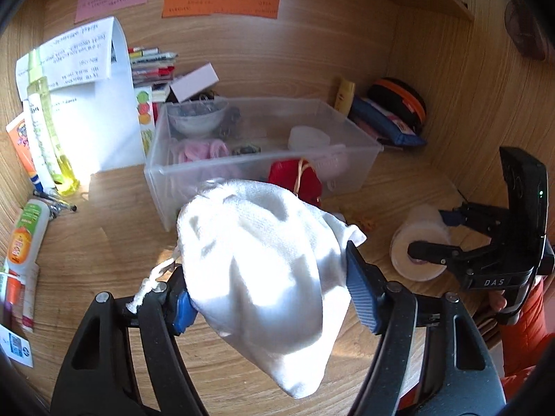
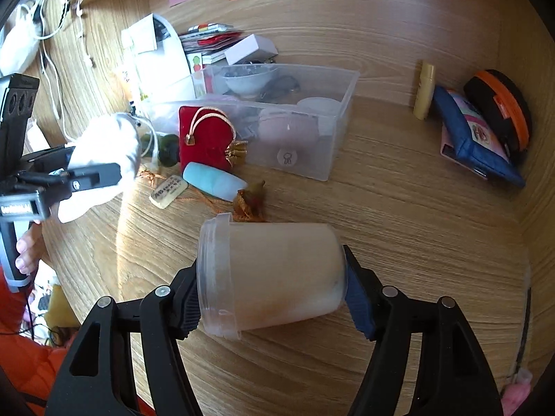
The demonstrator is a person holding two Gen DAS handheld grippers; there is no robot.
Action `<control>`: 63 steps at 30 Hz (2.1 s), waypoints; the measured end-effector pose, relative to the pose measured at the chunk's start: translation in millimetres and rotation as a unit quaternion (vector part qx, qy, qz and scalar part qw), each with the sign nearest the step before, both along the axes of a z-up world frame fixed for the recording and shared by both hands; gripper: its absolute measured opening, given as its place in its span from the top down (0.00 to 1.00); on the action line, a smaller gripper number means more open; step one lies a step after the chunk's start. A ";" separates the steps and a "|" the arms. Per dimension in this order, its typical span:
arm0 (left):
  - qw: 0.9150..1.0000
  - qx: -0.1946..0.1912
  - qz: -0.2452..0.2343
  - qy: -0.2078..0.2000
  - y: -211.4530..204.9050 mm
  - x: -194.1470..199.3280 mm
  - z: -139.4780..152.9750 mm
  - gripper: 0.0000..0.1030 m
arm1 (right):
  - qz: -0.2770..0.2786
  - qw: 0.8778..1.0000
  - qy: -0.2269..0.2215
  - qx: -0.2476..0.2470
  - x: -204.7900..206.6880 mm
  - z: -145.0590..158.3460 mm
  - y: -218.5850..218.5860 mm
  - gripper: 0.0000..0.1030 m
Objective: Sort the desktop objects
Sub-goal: 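Carry the white bag and translucent jar over the clear box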
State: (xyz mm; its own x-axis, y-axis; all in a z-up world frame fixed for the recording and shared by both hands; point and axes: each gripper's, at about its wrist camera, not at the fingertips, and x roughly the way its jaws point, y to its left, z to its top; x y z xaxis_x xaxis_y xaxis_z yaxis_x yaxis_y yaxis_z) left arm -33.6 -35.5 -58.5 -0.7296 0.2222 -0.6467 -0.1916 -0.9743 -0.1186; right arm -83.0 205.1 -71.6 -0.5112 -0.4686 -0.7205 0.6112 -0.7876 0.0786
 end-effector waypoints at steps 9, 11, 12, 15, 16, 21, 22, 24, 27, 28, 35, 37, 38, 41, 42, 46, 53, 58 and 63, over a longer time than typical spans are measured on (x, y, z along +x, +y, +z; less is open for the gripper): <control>0.999 0.000 0.008 0.039 -10.2 -2.5 29.6 0.30 | 0.000 0.999 -0.007 -0.041 -6.5 10.8 -0.3 0.39; 0.999 0.001 0.007 0.047 -10.8 -2.8 36.1 0.30 | -0.003 0.999 -0.004 -0.053 -9.7 18.8 -0.2 0.39; 0.999 0.003 0.005 0.052 -11.2 -3.2 39.9 0.30 | -0.004 0.998 -0.002 -0.060 -11.3 22.9 0.3 0.39; 0.998 0.009 -0.002 0.064 -12.7 -4.3 49.2 0.30 | -0.008 0.997 0.011 -0.072 -14.9 38.3 -0.2 0.39; 0.998 0.011 -0.004 0.067 -13.3 -5.2 52.1 0.30 | -0.010 0.997 0.019 -0.073 -16.1 43.6 -0.4 0.39; 0.997 0.018 -0.004 0.075 -17.6 -15.4 58.2 0.30 | -0.016 0.996 0.047 -0.072 -26.2 64.4 -8.3 0.39; 0.997 0.021 -0.003 0.074 -19.1 -18.4 58.2 0.30 | -0.018 0.996 0.049 -0.072 -30.9 67.8 -10.4 0.39; 0.997 0.028 -0.001 0.073 -22.7 -22.9 57.5 0.30 | -0.019 0.996 0.049 -0.075 -37.1 70.6 -11.7 0.39; 0.997 0.032 0.003 0.077 -27.5 -29.8 58.4 0.30 | -0.023 0.995 0.047 -0.084 -48.5 75.3 -14.5 0.39; 0.996 0.033 0.005 0.078 -29.1 -31.3 59.0 0.30 | -0.023 0.995 0.046 -0.086 -52.0 76.6 -15.9 0.39; 0.996 0.032 0.009 0.081 -36.3 -50.2 62.7 0.30 | -0.021 0.995 0.049 -0.089 -72.8 83.5 -30.6 0.39; 0.996 0.029 0.013 0.081 -37.5 -57.7 62.9 0.30 | -0.020 0.995 0.047 -0.089 -79.1 84.2 -35.2 0.39; 0.996 0.029 0.016 0.079 -38.2 -61.4 62.6 0.30 | -0.020 0.995 0.045 -0.089 -82.7 84.0 -37.7 0.39; 0.997 0.035 0.024 0.069 -41.6 -75.6 60.6 0.30 | -0.020 0.995 0.038 -0.087 -94.7 82.2 -46.2 0.39; 0.997 0.036 0.026 0.064 -42.4 -81.3 59.6 0.30 | -0.019 0.995 0.037 -0.087 -97.1 81.8 -48.1 0.39; 0.998 0.032 0.029 0.051 -42.3 -100.6 56.6 0.30 | -0.010 0.996 0.024 -0.086 -110.7 78.7 -59.4 0.39; 0.999 0.024 0.024 0.033 -33.4 -134.1 52.8 0.30 | 0.010 0.998 0.019 -0.052 -126.7 70.8 -86.9 0.39; 0.999 0.033 0.022 0.017 -36.4 -146.6 38.5 0.30 | 0.012 0.999 0.020 -0.029 -138.1 64.1 -104.9 0.39; 0.998 0.053 0.005 -0.017 -44.6 -156.6 20.0 0.30 | 0.012 0.999 0.004 -0.033 -144.7 48.4 -115.1 0.39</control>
